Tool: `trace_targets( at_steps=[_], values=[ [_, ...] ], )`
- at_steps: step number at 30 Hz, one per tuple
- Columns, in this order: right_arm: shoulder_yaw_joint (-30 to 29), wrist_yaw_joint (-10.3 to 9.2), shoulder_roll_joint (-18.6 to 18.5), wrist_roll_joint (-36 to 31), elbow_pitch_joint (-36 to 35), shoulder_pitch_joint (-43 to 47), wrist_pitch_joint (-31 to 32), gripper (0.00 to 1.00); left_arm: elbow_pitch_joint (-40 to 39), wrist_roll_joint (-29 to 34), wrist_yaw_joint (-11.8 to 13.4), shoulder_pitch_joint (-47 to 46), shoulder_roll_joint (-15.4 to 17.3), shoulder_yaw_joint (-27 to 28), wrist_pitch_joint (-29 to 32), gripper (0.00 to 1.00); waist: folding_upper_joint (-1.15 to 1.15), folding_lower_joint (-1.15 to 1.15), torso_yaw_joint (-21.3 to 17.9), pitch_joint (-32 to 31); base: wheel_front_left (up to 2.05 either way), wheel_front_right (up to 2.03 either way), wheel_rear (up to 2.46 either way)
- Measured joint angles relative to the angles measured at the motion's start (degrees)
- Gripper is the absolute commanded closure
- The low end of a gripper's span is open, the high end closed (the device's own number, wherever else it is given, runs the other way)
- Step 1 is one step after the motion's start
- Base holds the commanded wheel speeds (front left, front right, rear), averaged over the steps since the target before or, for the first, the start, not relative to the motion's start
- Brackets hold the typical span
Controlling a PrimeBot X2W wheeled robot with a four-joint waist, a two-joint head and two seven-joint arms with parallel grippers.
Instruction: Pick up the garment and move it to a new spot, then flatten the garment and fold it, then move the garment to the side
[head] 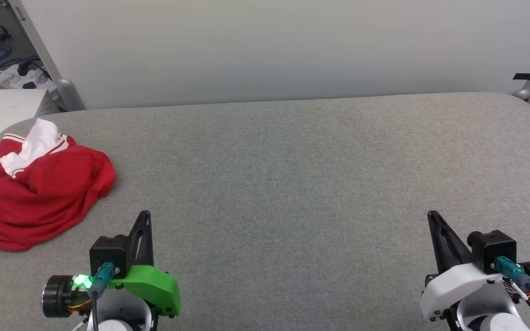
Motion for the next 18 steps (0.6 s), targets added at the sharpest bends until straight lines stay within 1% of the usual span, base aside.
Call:
trace_targets(
  at_steps=[18],
  values=[
    [0.0,0.0,0.0,0.0,0.0,0.0,0.0,1.0,0.0,0.0,0.0,0.0,0.0,0.0,0.0,1.0,0.0,0.0,0.0,0.0,0.0,0.0,0.0]
  ],
)
